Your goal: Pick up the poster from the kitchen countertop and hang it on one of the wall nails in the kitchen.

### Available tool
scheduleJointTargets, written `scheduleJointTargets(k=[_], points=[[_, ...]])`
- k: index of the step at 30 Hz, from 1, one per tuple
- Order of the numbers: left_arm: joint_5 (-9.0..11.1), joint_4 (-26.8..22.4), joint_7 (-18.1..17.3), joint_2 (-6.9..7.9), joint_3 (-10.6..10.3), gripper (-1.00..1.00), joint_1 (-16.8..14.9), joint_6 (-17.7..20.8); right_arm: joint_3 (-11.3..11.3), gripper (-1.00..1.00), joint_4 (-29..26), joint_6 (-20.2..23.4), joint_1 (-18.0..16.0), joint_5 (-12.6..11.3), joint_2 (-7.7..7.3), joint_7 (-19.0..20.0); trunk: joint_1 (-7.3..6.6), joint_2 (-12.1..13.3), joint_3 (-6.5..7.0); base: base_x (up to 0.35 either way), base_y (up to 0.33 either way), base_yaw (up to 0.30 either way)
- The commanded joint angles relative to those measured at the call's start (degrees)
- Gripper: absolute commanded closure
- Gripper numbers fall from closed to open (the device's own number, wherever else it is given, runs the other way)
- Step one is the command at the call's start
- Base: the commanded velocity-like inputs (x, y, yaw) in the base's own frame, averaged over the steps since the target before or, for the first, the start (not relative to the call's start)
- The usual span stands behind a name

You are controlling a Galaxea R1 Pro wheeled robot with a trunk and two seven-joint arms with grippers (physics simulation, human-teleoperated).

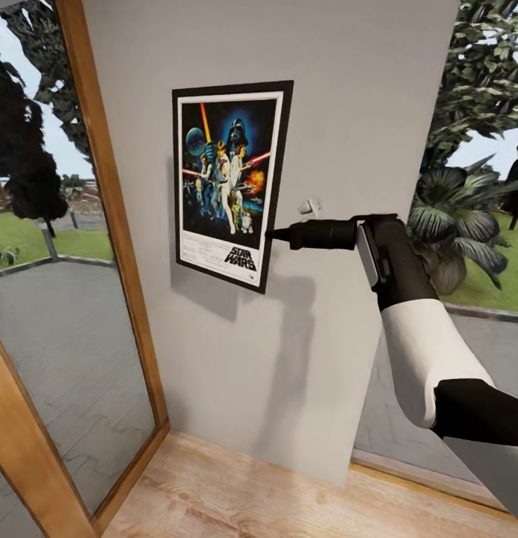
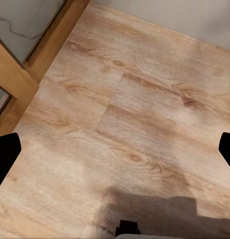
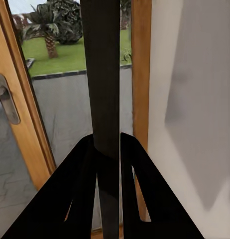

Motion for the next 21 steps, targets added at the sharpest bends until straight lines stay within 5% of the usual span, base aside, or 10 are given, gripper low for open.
scheduleJointTargets(k=[1, 21], points=[[0.3, 0.0, -0.4, -0.02, 0.2, -1.0, 0.0, -0.1, -0.1, 1.0, 0.0, 0.4, 0.0, 0.4, 0.07, 0.4, 0.02, 0.0, -0.01, 0.045, 0.0, 0.0], [0.3, 0.0, -0.4, -0.02, 1.7, -1.0, 0.0, -0.1, -0.1, 1.0, 2.1, 0.3, -0.3, 0.3, 0.1, 0.4, 0.02, 0.0, -0.01, 0.067, -0.037, 0.0]])
